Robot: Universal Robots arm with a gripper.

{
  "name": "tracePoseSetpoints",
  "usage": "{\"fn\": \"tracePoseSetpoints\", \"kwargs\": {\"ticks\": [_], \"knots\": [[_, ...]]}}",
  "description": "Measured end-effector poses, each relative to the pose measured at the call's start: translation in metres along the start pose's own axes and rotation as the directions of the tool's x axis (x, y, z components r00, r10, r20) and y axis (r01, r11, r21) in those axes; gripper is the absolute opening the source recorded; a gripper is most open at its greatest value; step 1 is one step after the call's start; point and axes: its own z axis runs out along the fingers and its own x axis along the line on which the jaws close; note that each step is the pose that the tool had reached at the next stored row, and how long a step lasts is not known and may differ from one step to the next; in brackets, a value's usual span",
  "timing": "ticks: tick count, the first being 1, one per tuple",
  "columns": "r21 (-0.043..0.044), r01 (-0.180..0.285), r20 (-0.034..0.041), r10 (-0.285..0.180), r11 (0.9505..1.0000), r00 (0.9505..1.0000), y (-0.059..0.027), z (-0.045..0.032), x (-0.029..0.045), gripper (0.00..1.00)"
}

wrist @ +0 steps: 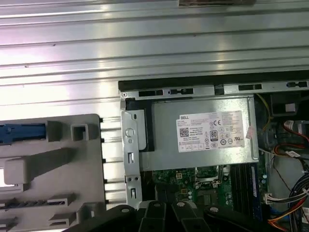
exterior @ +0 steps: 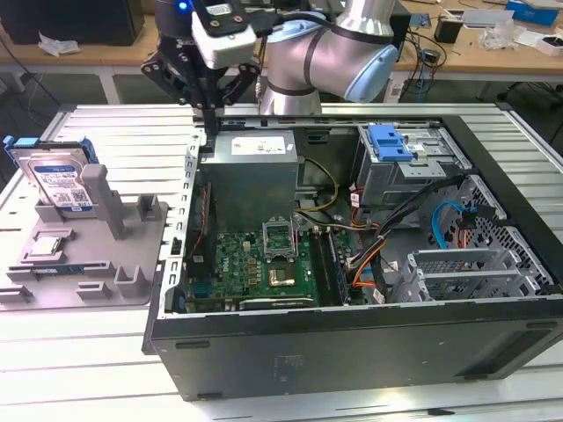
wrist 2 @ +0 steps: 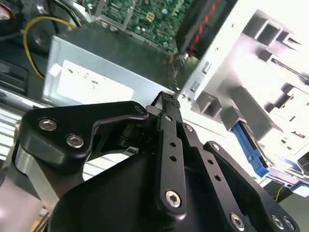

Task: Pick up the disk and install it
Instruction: 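Reach for the disk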

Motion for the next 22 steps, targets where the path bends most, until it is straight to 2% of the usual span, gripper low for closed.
{"fn": "tracePoseSetpoints", "kwargs": {"ticks": [3, 9, 10, 12, 14, 16, 18, 20, 22], "knots": [[0.0003, 0.0, -0.0001, 0.0, 1.0, 1.0, 0.0034, 0.0, 0.0139, 0.11], [0.0003, -0.001, -0.0001, 0.001, 1.0, 1.0, 0.0076, 0.0002, 0.0344, 0.11], [0.0003, -0.001, -0.0001, 0.001, 1.0, 1.0, 0.0086, 0.0002, 0.0414, 0.11], [0.0003, -0.001, -0.0001, 0.001, 1.0, 1.0, 0.0096, 0.0002, 0.0494, 0.11], [0.0002, -0.002, 0.0, 0.002, 1.0, 1.0, 0.0114, 0.0003, 0.0615, 0.11], [0.0004, -0.003, 0.0, 0.003, 1.0, 1.0, 0.0142, 0.0004, 0.0799, 0.11], [0.0004, -0.003, 0.0, 0.003, 1.0, 1.0, 0.0162, 0.0005, 0.0918, 0.11], [0.0003, -0.004, 0.0001, 0.004, 1.0, 1.0, 0.0177, 0.0005, 0.1, 0.11], [0.0004, -0.005, 0.0001, 0.005, 1.0, 1.0, 0.0209, 0.0006, 0.1153, 0.11]]}}
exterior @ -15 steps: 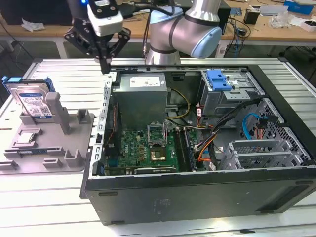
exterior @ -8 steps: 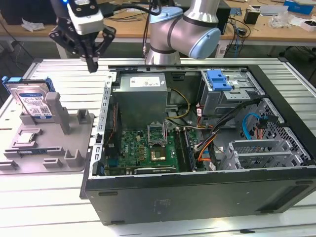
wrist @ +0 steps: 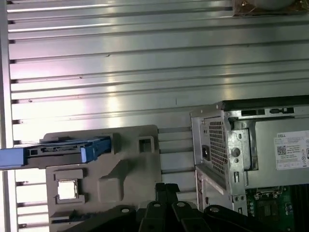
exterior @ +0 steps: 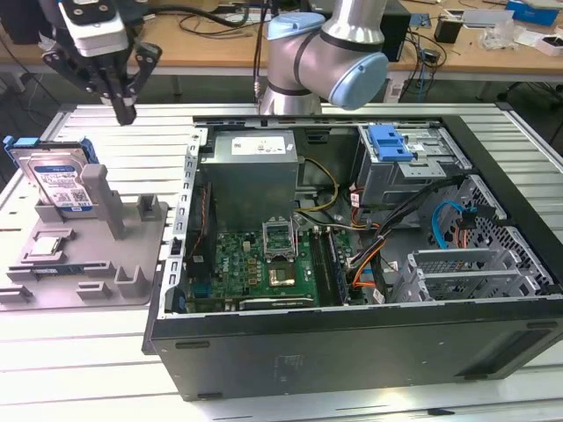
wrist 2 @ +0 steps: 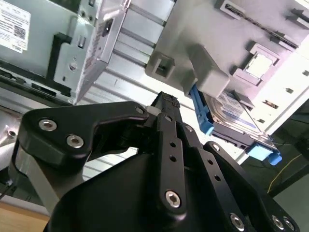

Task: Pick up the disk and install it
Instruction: 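Reach for the disk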

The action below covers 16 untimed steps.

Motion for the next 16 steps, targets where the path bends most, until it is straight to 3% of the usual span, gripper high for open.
{"fn": "tracePoseSetpoints", "kwargs": {"ticks": [1, 4, 5, 7, 10, 16], "knots": [[0.0, 0.0, 0.0, 0.0, 1.0, 1.0, 0.0026, 0.0002, 0.0111, 0.11], [0.0, -0.001, 0.0001, 0.001, 1.0, 1.0, 0.0051, 0.0005, 0.0222, 0.11], [0.0001, -0.001, 0.0, 0.001, 1.0, 1.0, 0.0072, 0.0006, 0.0312, 0.11], [0.0, -0.001, 0.0001, 0.001, 1.0, 1.0, 0.0089, 0.0009, 0.0388, 0.11], [0.0, -0.002, 0.0001, 0.002, 1.0, 1.0, 0.013, 0.0014, 0.0561, 0.11], [0.0, -0.003, 0.0002, 0.003, 1.0, 1.0, 0.0187, 0.0021, 0.0809, 0.11]]}}
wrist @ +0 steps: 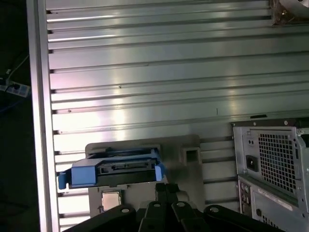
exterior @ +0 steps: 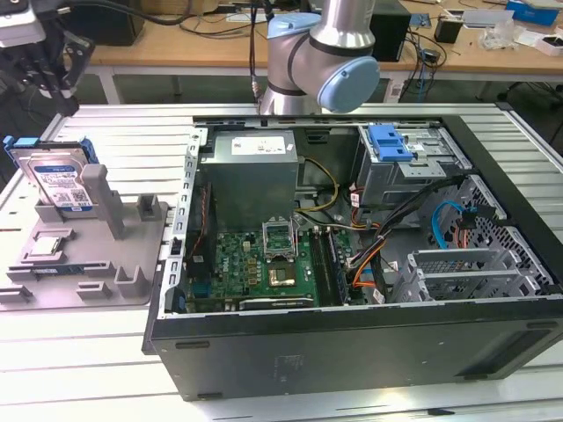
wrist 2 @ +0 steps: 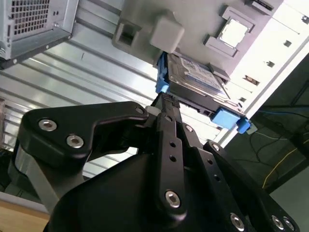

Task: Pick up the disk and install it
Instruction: 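Reach for the disk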

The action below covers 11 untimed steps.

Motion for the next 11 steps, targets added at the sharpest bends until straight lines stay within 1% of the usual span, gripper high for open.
{"fn": "tracePoseSetpoints", "kwargs": {"ticks": [1, 2, 3, 5, 6, 8, 9, 11], "knots": [[0.0001, 0.0, -0.0001, 0.0, 1.0, 1.0, 0.0007, 0.0, 0.0033, 0.11], [0.0, -0.001, 0.0, 0.001, 1.0, 1.0, 0.0022, 0.0002, 0.0103, 0.11], [0.0001, -0.001, -0.0001, 0.001, 1.0, 1.0, 0.0041, 0.0004, 0.0199, 0.11], [0.0001, -0.002, 0.0, 0.002, 1.0, 1.0, 0.0054, 0.0006, 0.0264, 0.11], [0.0001, -0.002, 0.0, 0.002, 1.0, 1.0, 0.0065, 0.0007, 0.032, 0.11], [0.0001, -0.002, 0.0001, 0.002, 1.0, 1.0, 0.0081, 0.001, 0.0402, 0.11], [0.0001, -0.003, 0.0, 0.003, 1.0, 1.0, 0.0099, 0.0012, 0.0494, 0.11], [0.0001, -0.003, 0.0001, 0.003, 1.0, 1.0, 0.0115, 0.0014, 0.058, 0.11]]}}
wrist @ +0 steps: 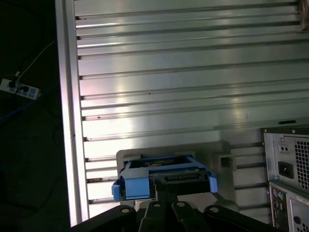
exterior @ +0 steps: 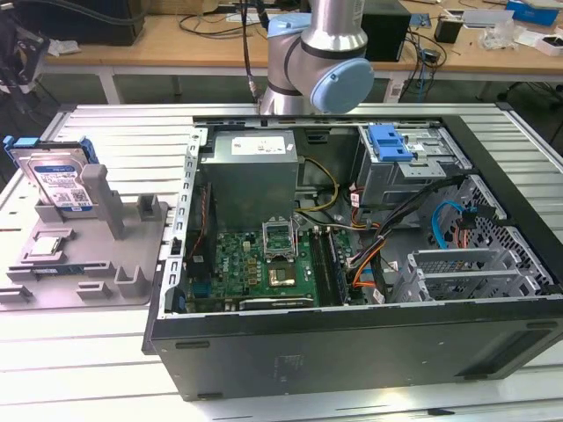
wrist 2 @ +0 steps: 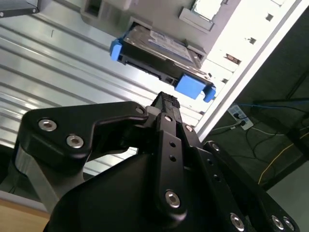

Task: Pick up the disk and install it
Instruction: 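Reach for the disk, then pick up the disk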

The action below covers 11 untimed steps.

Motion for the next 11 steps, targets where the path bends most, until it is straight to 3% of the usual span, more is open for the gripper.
{"fn": "tracePoseSetpoints", "kwargs": {"ticks": [1, 11], "knots": [[0.0, 0.0, 0.0, 0.0, 1.0, 1.0, 0.0008, 0.0001, 0.0055, 0.11], [0.0001, 0.0, 0.0, 0.0, 1.0, 1.0, 0.0008, 0.0001, 0.0061, 0.11]]}}
